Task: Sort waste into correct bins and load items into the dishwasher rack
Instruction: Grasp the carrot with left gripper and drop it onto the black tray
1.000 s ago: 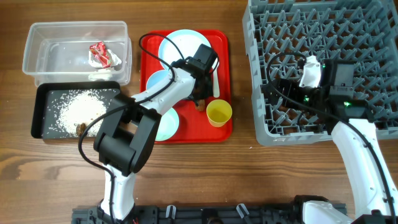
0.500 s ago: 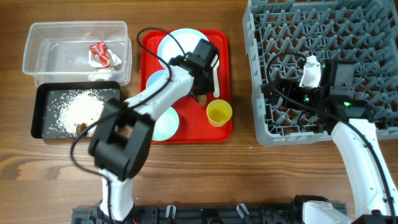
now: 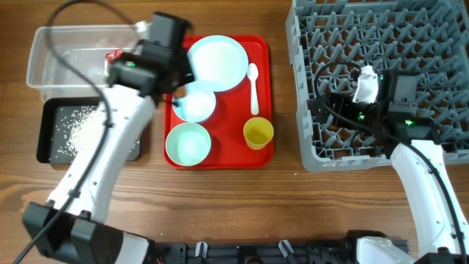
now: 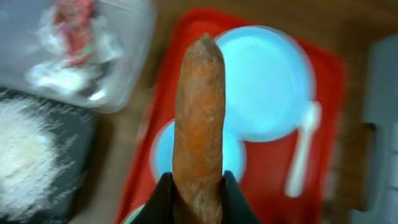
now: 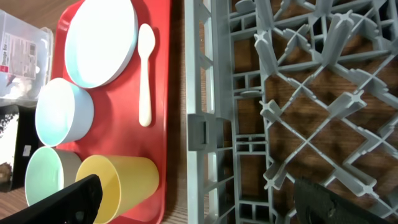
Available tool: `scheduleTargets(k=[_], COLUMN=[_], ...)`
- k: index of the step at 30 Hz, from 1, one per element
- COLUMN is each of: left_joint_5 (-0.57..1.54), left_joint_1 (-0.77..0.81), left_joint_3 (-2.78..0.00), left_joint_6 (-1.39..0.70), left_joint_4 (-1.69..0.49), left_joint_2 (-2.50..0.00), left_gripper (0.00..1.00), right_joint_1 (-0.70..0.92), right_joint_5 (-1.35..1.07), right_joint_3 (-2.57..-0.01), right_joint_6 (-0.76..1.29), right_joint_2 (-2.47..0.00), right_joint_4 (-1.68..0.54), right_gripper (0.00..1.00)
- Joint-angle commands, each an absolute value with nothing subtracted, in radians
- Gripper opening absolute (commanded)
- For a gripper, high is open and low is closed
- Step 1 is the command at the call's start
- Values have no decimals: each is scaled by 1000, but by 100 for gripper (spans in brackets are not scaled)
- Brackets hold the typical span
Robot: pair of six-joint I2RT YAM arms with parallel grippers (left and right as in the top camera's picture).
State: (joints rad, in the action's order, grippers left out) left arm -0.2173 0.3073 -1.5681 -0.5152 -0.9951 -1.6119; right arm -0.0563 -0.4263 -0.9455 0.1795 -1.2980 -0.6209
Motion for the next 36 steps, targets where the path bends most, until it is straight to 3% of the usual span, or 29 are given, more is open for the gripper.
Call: scheduleTargets(k=[1, 5, 10, 25, 27, 31, 34, 36], left_joint_5=[-300, -301, -297, -297, -297, -297, -297, -297], left_joint_1=[144, -43, -177, -233, -233, -233, -233, -233], left_joint_3=[-1573, -1562, -1471, -982, -949, -933, -933, -934], left_joint_6=[-669, -910, -1087, -1168, -1168, -1161, -1157, -1156], left_joint_4=[-1127, -1219, -1150, -619, -573, -568, -577, -579], left_joint_2=[-1592, -1600, -1600, -1600, -1600, -1600, -1600, -1597], left_gripper=[4, 4, 6, 9, 15, 43, 58, 61], right_joint_1=[-57, -57, -57, -57, -57, -57, -57, -57], right_joint_5=[-439, -439, -440, -439, -439, -439, -439, -439], right_joint_3=[-966, -966, -966, -966, -966, -966, -966, -966], right_joint_6=[186, 186, 187, 186, 186, 186, 186, 186], right_joint_2=[-1306, -1306, -1306, -1306, -1306, -1306, -1306, -1306], right_joint_4=[-619, -615, -616, -622, -622, -621, -621, -621], right_gripper=[100, 100, 100, 100, 100, 100, 100, 100])
